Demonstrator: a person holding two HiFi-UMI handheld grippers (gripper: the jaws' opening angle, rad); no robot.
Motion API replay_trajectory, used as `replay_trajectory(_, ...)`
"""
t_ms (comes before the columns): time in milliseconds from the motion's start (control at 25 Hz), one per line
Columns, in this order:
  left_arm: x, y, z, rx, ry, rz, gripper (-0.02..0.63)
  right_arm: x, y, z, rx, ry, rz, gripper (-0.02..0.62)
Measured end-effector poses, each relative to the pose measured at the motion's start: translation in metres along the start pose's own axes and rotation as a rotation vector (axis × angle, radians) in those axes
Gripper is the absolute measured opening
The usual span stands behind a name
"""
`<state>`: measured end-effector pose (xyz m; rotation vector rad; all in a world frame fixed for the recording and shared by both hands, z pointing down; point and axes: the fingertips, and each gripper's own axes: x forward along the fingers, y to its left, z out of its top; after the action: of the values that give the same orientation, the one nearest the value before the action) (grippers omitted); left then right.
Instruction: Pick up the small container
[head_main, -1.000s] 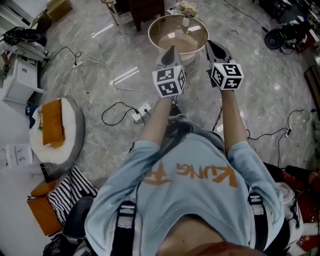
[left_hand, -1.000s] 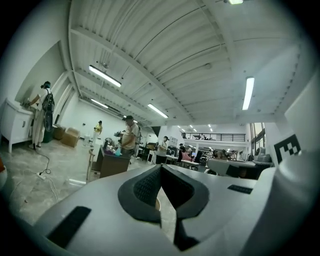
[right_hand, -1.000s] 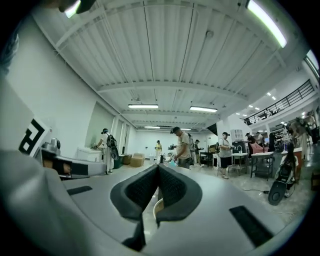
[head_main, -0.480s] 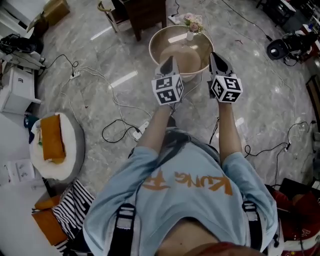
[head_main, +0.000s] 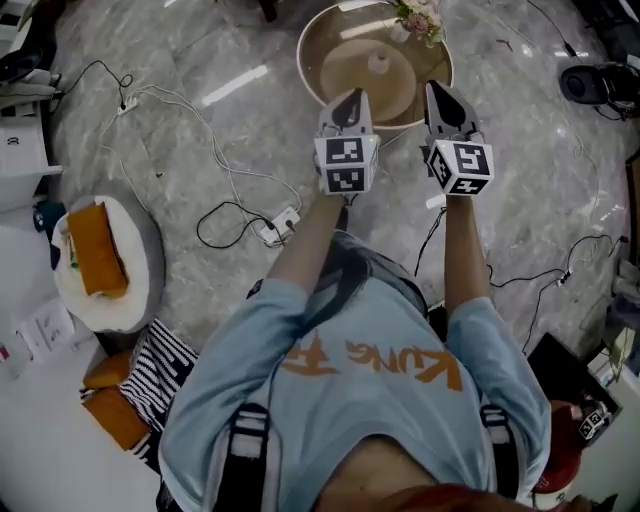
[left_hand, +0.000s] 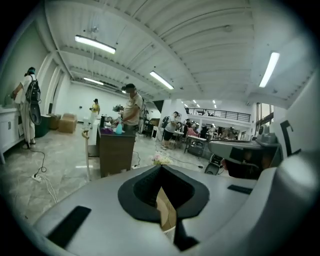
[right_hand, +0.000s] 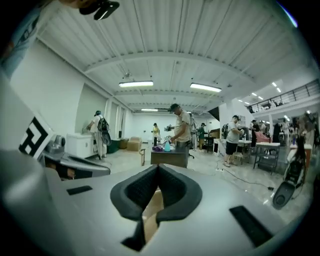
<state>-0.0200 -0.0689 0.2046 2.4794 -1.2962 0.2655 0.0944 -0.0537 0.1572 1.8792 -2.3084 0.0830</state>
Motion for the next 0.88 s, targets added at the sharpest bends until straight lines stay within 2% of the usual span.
replay_trajectory(80, 0.026, 0.018, -0.008, -0.001, 0.043, 0.001, 0.023, 0.032, 0.006, -0.017, -0.073, 0.062, 0.033, 0.012)
replay_trajectory(160, 0.052, 0.028, -0.015, 0.017, 0.084, -0.028, 0.023, 0.056, 0.010, -0.036, -0.099, 0.107, 0.060, 0.012)
replay_trajectory(280, 0.085, 0.027, -0.027, 0.071, 0.136, -0.093, 0.023, 0.071, -0.001, -0.072, -0.037, 0.163, 0.057, 0.012)
replay_trajectory(400, 0.109, 0.024, -0.046, 0.082, 0.181, -0.106, 0.023, 0.068, -0.019, -0.108, 0.020, 0.226, 0.050, 0.012)
replay_trajectory(480, 0.123, 0.025, -0.060, 0.084, 0.211, -0.098, 0.023, 0.069, -0.035, -0.128, 0.047, 0.245, 0.039, 0.012)
replay_trajectory(560, 0.138, 0.028, -0.075, 0.081, 0.237, -0.068, 0.023, 0.079, -0.048, -0.150, 0.008, 0.268, 0.059, 0.012)
replay_trajectory(680, 0.166, 0.029, -0.099, 0.095, 0.255, 0.003, 0.023, 0.103, -0.061, -0.189, -0.050, 0.289, 0.146, 0.012)
replay_trajectory(880, 0.195, 0.034, -0.120, 0.062, 0.219, 0.049, 0.023, 0.133, -0.061, -0.251, -0.021, 0.307, 0.251, 0.012)
